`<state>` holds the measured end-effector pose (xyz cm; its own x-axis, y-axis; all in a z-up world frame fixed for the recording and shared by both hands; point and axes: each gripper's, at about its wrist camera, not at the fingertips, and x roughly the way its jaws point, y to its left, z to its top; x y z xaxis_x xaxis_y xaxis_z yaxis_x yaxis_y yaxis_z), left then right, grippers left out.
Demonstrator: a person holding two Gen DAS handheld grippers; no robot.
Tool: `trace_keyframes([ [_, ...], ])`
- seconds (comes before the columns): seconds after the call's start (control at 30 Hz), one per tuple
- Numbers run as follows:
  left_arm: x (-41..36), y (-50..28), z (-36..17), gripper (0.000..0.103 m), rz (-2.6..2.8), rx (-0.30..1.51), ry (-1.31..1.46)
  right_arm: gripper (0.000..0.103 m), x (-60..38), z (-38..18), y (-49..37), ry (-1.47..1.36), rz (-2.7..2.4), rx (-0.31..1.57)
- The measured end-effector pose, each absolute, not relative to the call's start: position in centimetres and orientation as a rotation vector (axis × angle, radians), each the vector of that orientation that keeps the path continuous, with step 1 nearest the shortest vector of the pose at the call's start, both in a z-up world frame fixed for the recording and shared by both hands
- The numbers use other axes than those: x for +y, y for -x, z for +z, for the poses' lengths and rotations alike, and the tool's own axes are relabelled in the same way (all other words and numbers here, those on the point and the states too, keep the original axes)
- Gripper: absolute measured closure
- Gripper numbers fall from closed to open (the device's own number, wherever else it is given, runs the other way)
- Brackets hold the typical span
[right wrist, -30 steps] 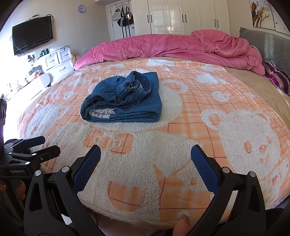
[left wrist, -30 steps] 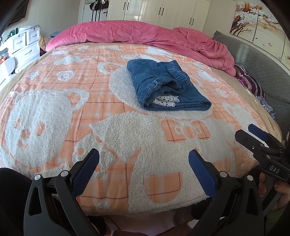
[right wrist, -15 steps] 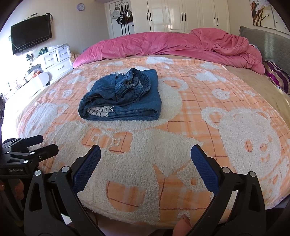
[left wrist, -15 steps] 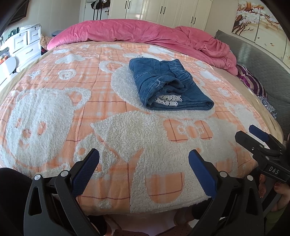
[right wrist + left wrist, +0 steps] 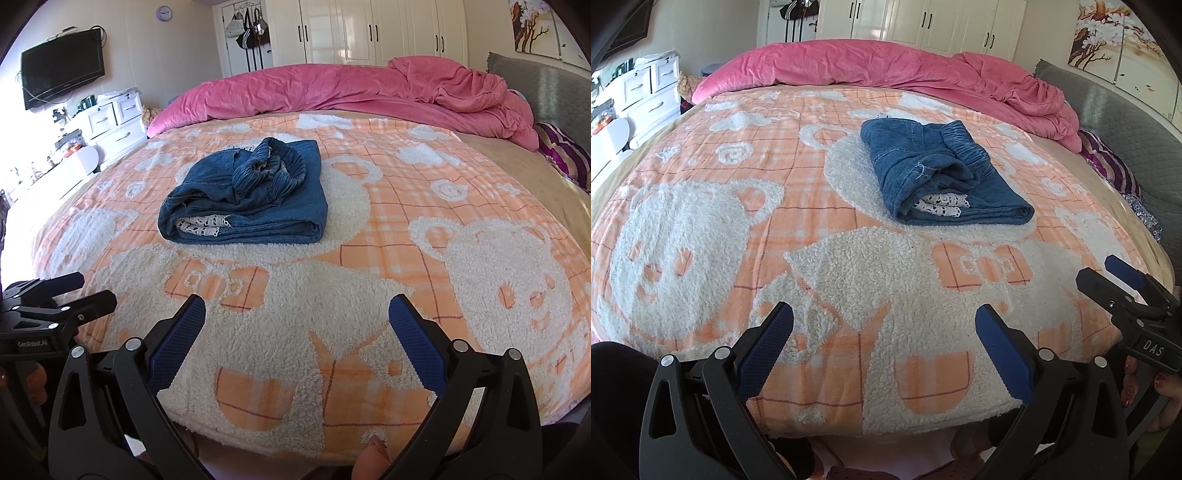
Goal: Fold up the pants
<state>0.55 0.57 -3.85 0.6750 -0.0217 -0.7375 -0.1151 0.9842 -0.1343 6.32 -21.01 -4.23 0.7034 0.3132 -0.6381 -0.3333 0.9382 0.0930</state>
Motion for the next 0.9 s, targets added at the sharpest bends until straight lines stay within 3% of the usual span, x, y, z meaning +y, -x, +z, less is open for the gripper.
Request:
trace_keyframes([
  [0.73, 0.4, -0.8, -3.6, 0.005, 0.017, 0.838, 0.182, 0.009, -20.9, -4.6, -6.4, 0.029, 0.357, 0.710],
  [0.9, 3.1, -1.6, -1.2, 0.005, -0.026, 0.775, 0.261, 0.009, -23.0, -4.1, -8.4, -0.006, 0.320, 0.750],
])
